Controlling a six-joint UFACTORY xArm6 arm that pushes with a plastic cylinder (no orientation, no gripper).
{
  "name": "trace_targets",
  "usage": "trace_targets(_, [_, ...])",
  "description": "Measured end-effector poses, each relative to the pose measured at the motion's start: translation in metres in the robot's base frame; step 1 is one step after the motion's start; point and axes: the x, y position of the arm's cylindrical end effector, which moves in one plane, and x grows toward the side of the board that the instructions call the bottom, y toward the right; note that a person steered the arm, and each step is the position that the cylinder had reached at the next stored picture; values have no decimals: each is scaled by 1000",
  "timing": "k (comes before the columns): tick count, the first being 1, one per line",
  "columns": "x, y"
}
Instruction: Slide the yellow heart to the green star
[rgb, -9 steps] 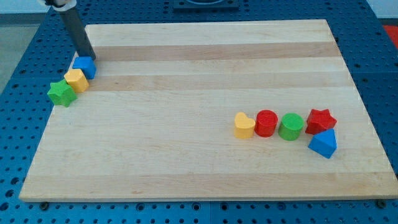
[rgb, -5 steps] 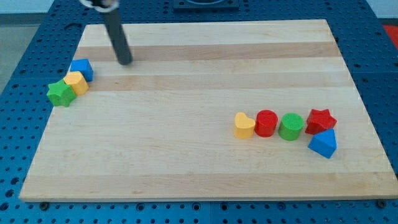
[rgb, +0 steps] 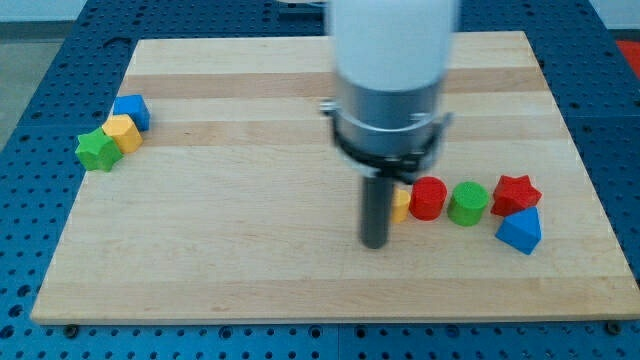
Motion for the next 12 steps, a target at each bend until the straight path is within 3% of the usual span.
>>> trace_targets(1, [-1, 34])
trace_targets(3, [-48, -4])
trace_targets(6, [-82, -207])
trace_targets(7, [-85, -227])
trace_targets(9, [-79, -141])
trace_targets(10, [-101, -147])
trace_targets(12, [-123, -236])
